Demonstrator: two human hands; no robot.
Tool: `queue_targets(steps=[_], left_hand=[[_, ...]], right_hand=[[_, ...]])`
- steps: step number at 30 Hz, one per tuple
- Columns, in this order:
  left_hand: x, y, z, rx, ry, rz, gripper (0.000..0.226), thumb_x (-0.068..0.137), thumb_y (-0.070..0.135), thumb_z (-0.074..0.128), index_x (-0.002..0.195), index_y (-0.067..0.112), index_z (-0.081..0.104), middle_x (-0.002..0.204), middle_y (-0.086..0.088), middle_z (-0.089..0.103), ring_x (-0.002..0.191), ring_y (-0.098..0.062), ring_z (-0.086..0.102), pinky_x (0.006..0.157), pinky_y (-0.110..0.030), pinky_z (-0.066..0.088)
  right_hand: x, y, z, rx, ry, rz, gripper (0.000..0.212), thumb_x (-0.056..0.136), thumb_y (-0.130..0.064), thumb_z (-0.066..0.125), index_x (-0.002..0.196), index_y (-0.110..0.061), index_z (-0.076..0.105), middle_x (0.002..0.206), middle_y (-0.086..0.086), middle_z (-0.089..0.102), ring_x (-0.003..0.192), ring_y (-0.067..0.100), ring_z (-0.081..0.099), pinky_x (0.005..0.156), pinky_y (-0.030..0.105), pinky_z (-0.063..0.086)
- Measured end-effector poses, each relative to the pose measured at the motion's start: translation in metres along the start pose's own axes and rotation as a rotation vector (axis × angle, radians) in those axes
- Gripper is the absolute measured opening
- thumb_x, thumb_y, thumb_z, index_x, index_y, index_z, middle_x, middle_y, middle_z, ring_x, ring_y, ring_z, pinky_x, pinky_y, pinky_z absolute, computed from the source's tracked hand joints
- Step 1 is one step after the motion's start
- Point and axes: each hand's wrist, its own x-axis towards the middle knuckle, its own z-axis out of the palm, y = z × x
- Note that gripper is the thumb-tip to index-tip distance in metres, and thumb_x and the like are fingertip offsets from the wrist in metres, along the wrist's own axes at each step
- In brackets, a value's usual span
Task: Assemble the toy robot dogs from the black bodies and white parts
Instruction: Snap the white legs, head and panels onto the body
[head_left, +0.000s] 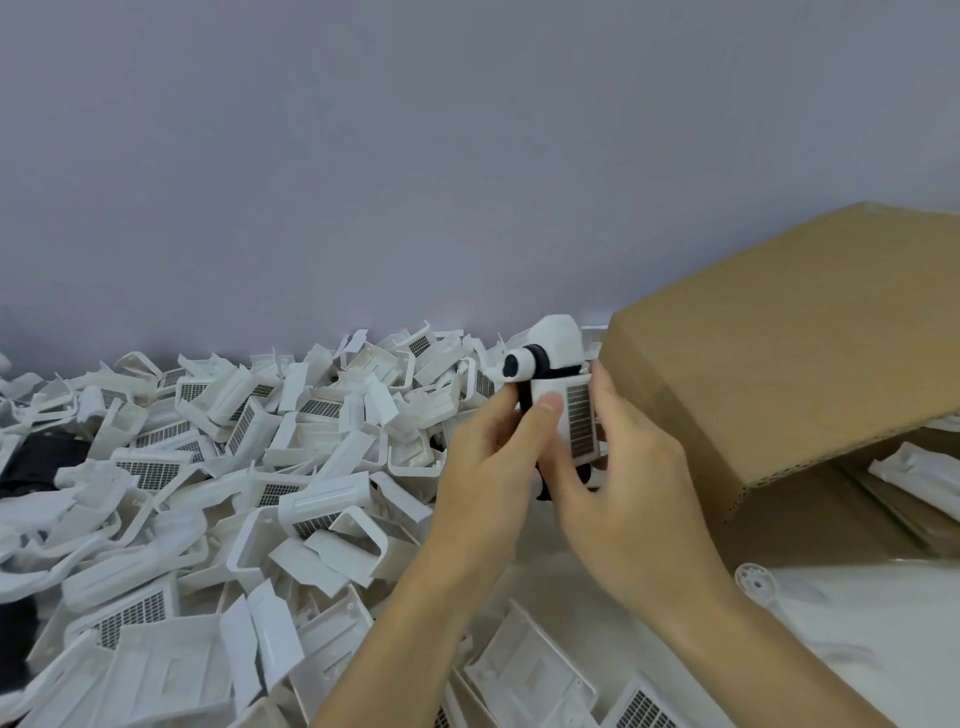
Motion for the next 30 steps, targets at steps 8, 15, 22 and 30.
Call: queue_targets(steps=[8, 15, 22, 30], left_hand=[[0.0011, 0.0, 0.0018, 0.039, 0.118, -0.03, 0.027, 0.106, 0.029, 0.049, 0.114, 0.017, 0.072, 0.102, -0.002, 0.078, 0.096, -0.015, 0.075, 0.083, -0.028, 0.059], [-0.0015, 0.0007, 0.0013, -0.04, 0.123, -0.12, 0.03, 0.104, 0.033, 0.047, 0.106, 0.016, 0.072, 0.097, -0.009, 0.075, 0.083, -0.014, 0.072, 0.064, -0.023, 0.059], [0.0002, 0.0027, 0.0018, 0.01, 0.077, -0.017, 0.052, 0.085, 0.054, 0.056, 0.097, 0.008, 0.076, 0.082, -0.014, 0.075, 0.071, -0.021, 0.071, 0.062, -0.032, 0.058], [0.0, 0.0034, 0.0002, 0.045, 0.059, -0.011, 0.044, 0.084, 0.058, 0.055, 0.082, 0.023, 0.081, 0.073, -0.004, 0.074, 0.065, -0.014, 0.069, 0.057, -0.024, 0.055]], right_hand=[[-0.0006, -0.0024, 0.0027, 0.255, 0.109, 0.038, 0.022, 0.102, -0.02, 0.054, 0.112, -0.037, 0.065, 0.099, -0.012, 0.073, 0.092, 0.005, 0.071, 0.078, 0.029, 0.058], [0.0002, -0.0015, 0.0036, 0.586, -0.087, 0.24, 0.022, 0.101, -0.029, 0.055, 0.11, -0.021, 0.074, 0.101, -0.005, 0.078, 0.096, 0.009, 0.073, 0.079, 0.024, 0.057], [0.0032, -0.0035, 0.0011, 0.837, -0.116, 0.332, 0.044, 0.08, -0.057, 0.056, 0.096, -0.025, 0.081, 0.095, 0.005, 0.079, 0.09, 0.017, 0.076, 0.068, 0.022, 0.058], [0.0032, -0.0019, 0.0013, 0.844, -0.054, 0.359, 0.047, 0.076, -0.055, 0.062, 0.095, -0.018, 0.082, 0.098, 0.008, 0.079, 0.097, 0.022, 0.075, 0.089, 0.043, 0.057]])
